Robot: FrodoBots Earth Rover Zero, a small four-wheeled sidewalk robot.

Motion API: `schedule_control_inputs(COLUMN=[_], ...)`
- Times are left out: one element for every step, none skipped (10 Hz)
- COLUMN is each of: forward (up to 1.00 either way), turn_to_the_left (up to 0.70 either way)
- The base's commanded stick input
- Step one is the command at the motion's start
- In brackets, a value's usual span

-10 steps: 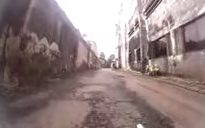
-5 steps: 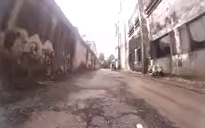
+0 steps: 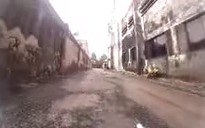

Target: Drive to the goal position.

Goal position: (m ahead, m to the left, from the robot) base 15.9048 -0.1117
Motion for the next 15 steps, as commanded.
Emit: schedule_control_inputs(forward=[0.85, 0.85, 0.85, 0.85, 0.85, 0.85, 0.85, 0.85, 0.85, 0.85, 0.85, 0.85, 0.85, 0.85, 0.85], turn_to_the_left=[0.0, 0.0, 0.0, 0.0, 0.0, 0.0, -0.03, -0.07, -0.14, -0.22, -0.3, -0.03, -0.01, 0.0, 0.0])
